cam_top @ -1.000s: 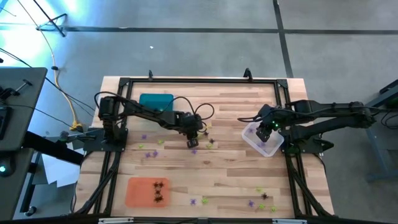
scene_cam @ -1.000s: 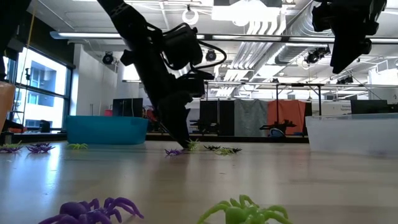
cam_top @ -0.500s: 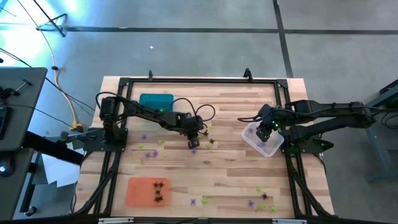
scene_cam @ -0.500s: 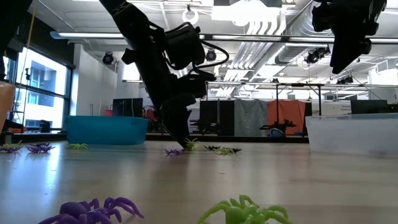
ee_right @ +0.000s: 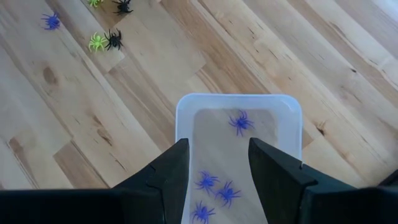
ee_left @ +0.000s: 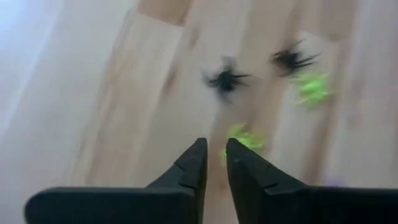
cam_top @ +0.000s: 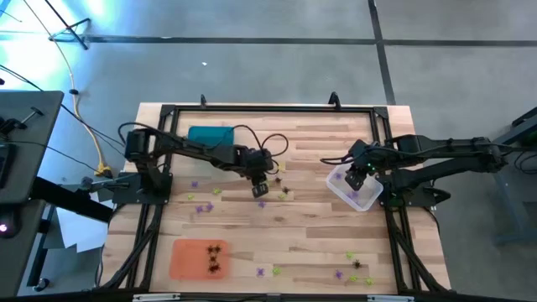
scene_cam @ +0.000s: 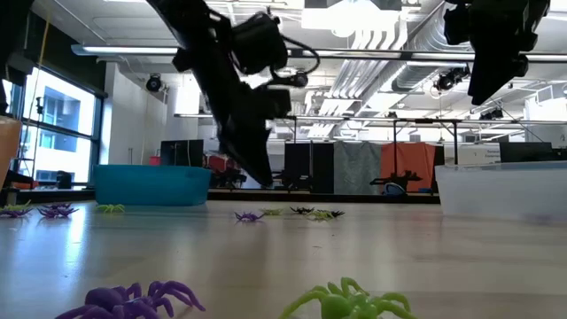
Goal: Sort Halloween decoration
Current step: Put the green spider toy into the blue bin
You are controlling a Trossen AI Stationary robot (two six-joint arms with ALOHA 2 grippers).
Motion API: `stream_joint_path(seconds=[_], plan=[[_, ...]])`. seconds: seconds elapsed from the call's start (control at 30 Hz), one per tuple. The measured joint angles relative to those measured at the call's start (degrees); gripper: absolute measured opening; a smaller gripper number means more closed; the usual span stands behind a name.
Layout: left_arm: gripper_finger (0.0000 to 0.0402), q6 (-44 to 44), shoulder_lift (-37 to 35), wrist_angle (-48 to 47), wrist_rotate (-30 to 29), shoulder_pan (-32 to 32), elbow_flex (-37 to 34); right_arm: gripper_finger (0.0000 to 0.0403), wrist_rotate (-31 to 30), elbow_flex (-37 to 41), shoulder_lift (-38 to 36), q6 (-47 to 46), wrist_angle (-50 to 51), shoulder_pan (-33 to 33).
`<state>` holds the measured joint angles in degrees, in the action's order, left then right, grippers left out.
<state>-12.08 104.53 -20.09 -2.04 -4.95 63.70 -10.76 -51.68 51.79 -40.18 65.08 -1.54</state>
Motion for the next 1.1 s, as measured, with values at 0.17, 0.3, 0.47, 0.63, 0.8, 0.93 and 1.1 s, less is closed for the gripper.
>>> stream_joint_path(seconds=[0.17,0.3,0.47,0.63,0.8,0.93,1.1], plan=[[0.0078,-0.1,-1.1,-0.3,6.1,1.2,-0.1,0.0162,0.0,0.0,0.0,0.2,-0.1,0.0],[0.01,3.6,-0.1,-0.1,6.2,2.7,-0.2,0.0162,0.0,0.0,0.0,0.4,-0.2,0.0],[0.0122,7.8,2.3,0.7,3.9,3.8,-0.1,0.0162,0.0,0.0,0.0,0.6,-0.2,0.0],[0.0138,11.2,4.4,1.3,-4.1,3.7,-0.1,0.0162,0.0,0.0,0.0,0.6,-0.2,0.0],[0.0143,11.7,6.2,2.6,-5.5,3.0,0.1,0.0162,0.0,0.0,0.0,0.4,-0.3,0.0],[0.0143,11.7,7.5,2.3,-5.4,2.8,0.3,0.0162,0.0,0.0,0.0,0.4,-0.3,0.0],[0.0143,11.6,8.4,1.7,-3.7,2.7,0.3,0.0162,0.0,0.0,0.0,0.6,-0.3,0.0]])
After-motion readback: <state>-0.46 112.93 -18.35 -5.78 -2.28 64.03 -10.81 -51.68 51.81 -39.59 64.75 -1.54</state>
